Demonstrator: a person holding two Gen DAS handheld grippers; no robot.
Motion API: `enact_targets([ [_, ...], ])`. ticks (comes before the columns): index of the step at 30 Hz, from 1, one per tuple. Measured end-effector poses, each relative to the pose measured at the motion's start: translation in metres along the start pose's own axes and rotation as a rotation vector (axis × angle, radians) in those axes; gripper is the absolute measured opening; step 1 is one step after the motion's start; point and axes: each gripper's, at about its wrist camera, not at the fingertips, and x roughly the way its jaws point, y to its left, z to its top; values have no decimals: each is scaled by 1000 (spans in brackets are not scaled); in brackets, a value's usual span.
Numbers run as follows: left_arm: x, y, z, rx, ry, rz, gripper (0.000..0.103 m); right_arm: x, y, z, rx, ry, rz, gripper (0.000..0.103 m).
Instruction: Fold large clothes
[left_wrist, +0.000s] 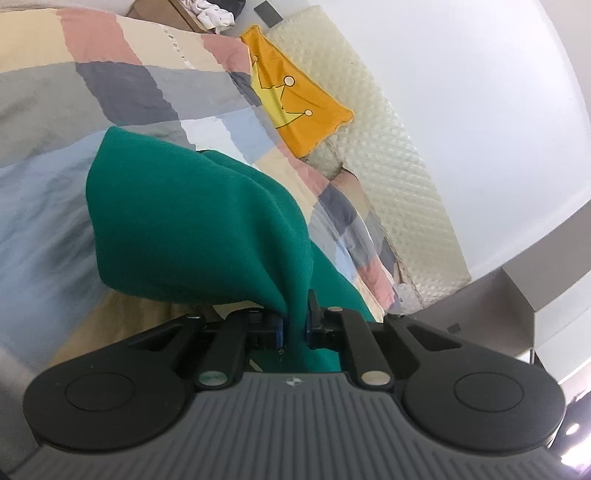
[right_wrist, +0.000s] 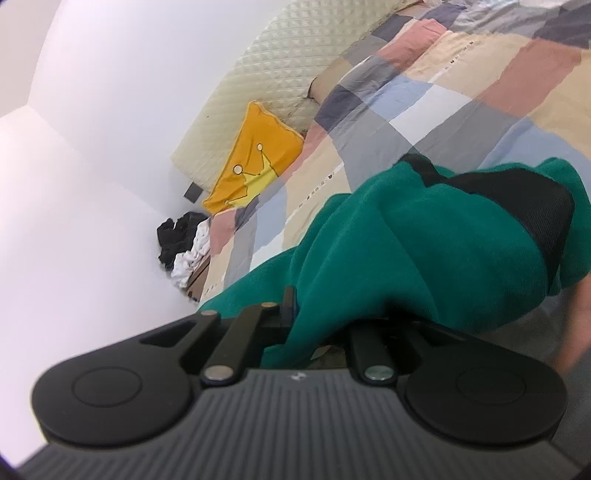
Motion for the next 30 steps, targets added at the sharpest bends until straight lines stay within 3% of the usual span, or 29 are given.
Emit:
enact_targets([
  [6, -53, -2, -27, 5, 26, 6, 11, -43, 1, -17, -1, 13, -13, 11],
  [11, -62, 3, -33, -1, 46, 34, 12, -47, 4, -21, 9, 26, -43, 11],
  [18, -27, -16, -3, 25, 88, 77, 18, -10, 12, 6, 54, 35, -90, 13],
  [30, 84, -39, 60, 94, 145, 176, 22, 89, 4, 56, 185, 67, -157, 16],
])
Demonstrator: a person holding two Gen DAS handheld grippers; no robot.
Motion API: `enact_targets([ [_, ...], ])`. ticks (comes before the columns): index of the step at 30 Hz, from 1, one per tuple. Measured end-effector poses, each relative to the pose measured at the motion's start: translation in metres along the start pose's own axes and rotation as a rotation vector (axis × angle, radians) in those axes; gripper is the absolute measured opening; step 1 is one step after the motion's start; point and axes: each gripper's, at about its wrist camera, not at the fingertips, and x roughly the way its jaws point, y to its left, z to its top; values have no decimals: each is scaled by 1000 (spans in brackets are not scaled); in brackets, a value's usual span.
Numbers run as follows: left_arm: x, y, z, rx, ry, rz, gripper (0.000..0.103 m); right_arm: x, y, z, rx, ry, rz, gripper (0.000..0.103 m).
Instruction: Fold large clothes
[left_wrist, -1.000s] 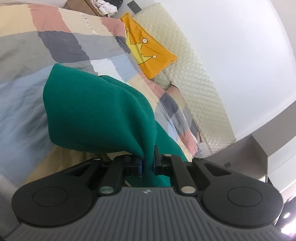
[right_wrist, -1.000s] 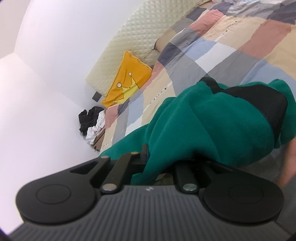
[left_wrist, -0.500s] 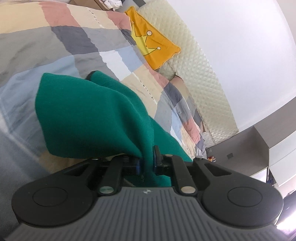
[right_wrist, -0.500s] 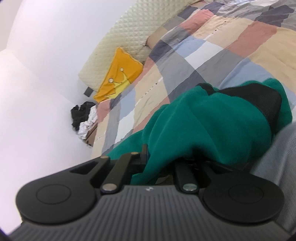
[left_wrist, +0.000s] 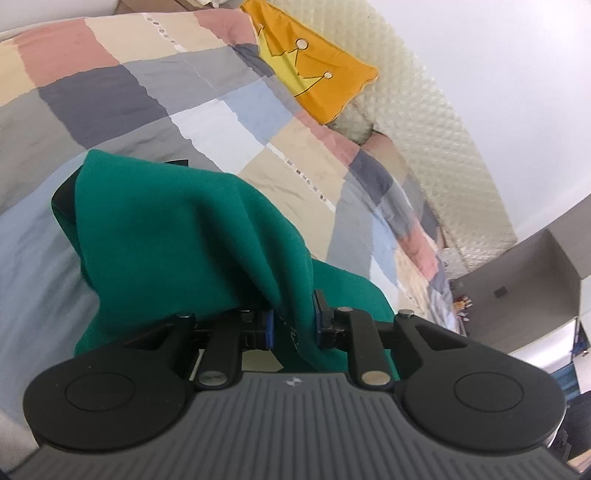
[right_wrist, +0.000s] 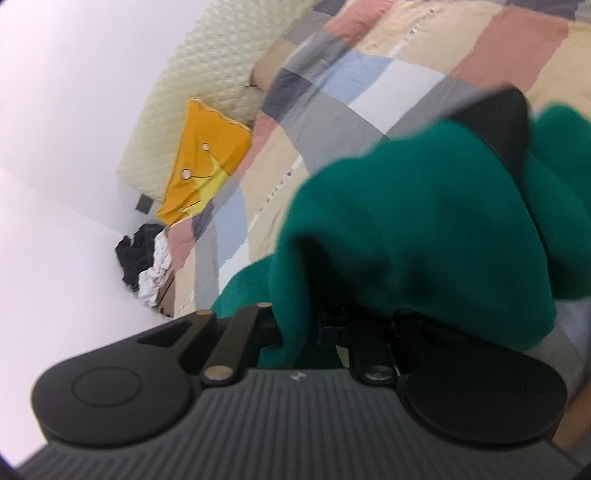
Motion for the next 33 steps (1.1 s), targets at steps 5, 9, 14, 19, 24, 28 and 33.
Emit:
enact_targets([
  [5, 46, -4, 20, 60, -2, 50, 22, 50, -21, 14, 72, 32, -16, 16],
  [9, 81, -4, 33, 123, -8, 55, 22, 76, -27, 20, 47, 33, -46, 16],
  [14, 112, 1, 41, 191, -29, 34, 22, 96, -30, 26, -11, 18, -42, 15],
  [19, 137, 16, 46, 197, -11, 13, 22, 108, -31, 27, -70, 9, -52, 14],
  [24, 149, 23, 52, 182, 3, -13, 22, 114, -34, 30, -77, 10, -51, 14],
  [28, 145, 22, 51, 211, 2, -22, 25, 109, -31, 28, -93, 8, -50, 14],
  [33, 126, 20, 51, 200, 14, -125, 63, 96, -31, 28, -80, 14, -8, 18],
])
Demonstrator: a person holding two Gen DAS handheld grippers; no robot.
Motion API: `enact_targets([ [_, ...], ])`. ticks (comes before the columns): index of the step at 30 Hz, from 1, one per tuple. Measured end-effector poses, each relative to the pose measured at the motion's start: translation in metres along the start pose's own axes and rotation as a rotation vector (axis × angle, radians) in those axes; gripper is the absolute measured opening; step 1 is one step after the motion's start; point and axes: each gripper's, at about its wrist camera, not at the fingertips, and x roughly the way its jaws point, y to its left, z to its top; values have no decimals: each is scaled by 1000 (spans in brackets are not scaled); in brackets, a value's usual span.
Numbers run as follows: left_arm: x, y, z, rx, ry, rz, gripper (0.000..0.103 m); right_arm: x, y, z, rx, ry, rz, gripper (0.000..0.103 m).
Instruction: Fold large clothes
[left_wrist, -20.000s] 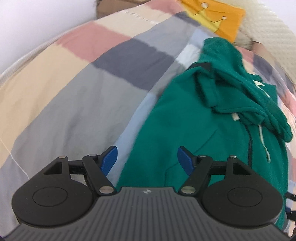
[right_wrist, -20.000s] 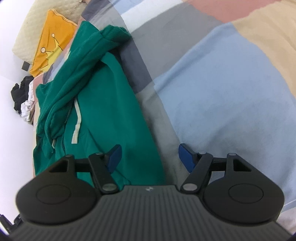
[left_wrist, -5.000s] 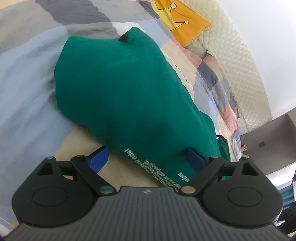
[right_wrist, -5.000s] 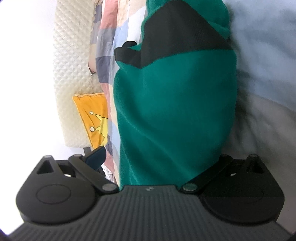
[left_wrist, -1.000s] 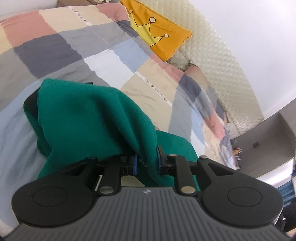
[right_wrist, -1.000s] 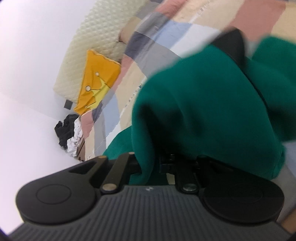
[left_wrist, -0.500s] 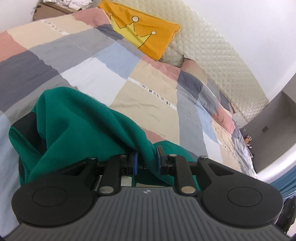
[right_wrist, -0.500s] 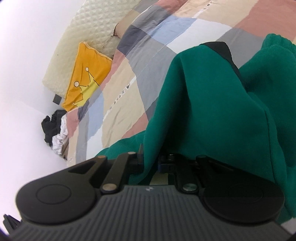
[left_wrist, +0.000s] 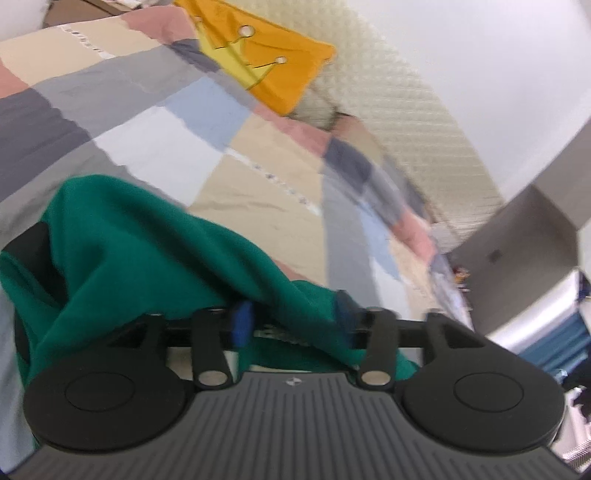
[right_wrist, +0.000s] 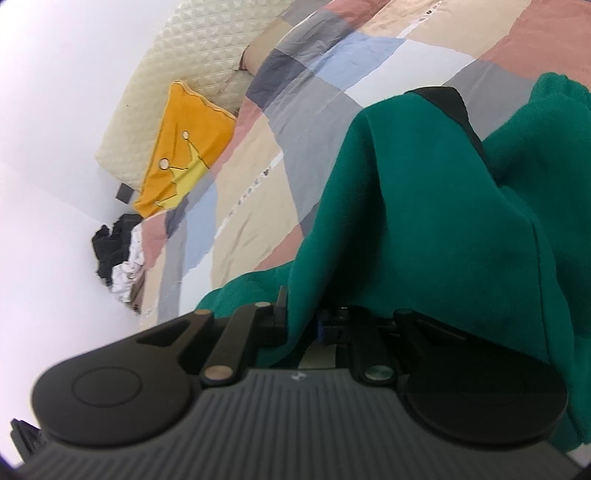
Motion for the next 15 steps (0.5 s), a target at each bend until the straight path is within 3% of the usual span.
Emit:
enact_targets([
  [2, -9, -7, -2, 30, -5, -25, 76, -5, 3, 0, -14, -1, 23, 35],
  [3, -14, -12, -5, 51, -11, -34, 78, -9, 5, 0, -21, -3, 44, 44],
  [5, -23, -20, -10, 91, -18, -52, 80, -19, 10, -3, -35, -13, 106, 77],
  [6, -27, -26, -15, 115, -11, -64, 80, -23, 14, -6, -49, -21, 126, 81],
  [11, -34, -49, -36, 206, 1, -55, 80, -33, 35, -17, -164, -12, 167, 84],
  [15, -28, -48, -42, 240, -22, 95, 80, -30, 50, -22, -316, 5, 108, 81],
])
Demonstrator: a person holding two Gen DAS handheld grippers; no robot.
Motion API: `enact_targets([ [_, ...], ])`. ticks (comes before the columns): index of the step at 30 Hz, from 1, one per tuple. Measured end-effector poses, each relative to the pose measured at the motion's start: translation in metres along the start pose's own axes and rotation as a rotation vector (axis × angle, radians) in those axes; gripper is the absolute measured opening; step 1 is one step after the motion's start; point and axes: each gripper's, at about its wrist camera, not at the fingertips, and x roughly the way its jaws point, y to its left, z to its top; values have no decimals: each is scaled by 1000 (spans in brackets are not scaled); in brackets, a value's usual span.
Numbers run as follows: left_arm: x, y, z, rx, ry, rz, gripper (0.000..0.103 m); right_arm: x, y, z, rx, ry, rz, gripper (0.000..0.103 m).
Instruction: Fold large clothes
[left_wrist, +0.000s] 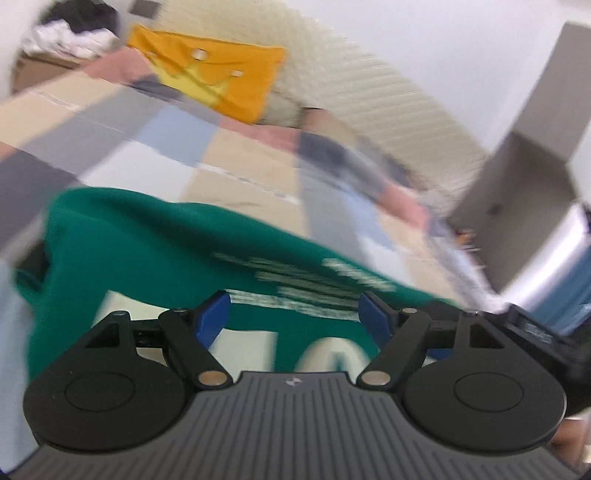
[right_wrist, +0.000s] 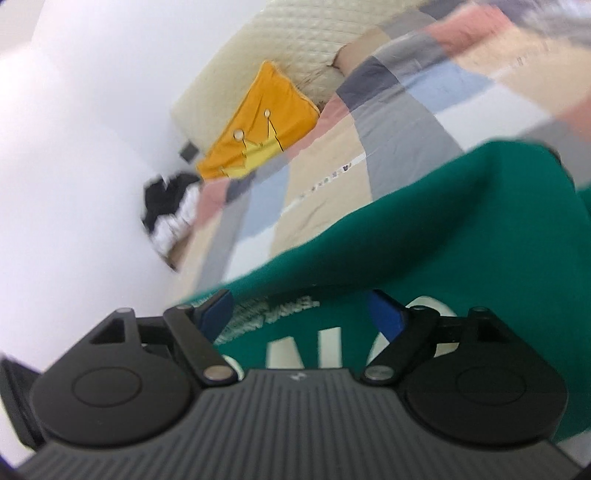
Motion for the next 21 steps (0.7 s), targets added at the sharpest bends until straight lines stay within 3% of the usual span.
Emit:
enact_targets([
  [2, 3, 6, -1, 9, -22, 45, 80, 5, 5, 0, -85, 15, -66, 75],
  [4, 7, 12, 1, -7, -31, 39, 80, 15, 5, 1, -151, 33, -130, 73],
  [5, 9, 15, 3, -13, -35, 39, 80, 20, 4, 2, -169, 34, -157, 67],
  [9, 15, 17, 11, 4, -66, 72, 80, 30, -6, 17, -174, 1, -208, 66],
  [12, 28, 17, 21, 53, -89, 145, 80, 38, -14, 27, -164, -34, -242, 66],
  [17, 60, 23, 27, 109, -43, 213, 80, 64, -22, 26, -214, -9, -322, 65],
  [21, 88, 27, 31, 154, 26, 255, 80, 91, -23, 22, -313, 79, -383, 66],
])
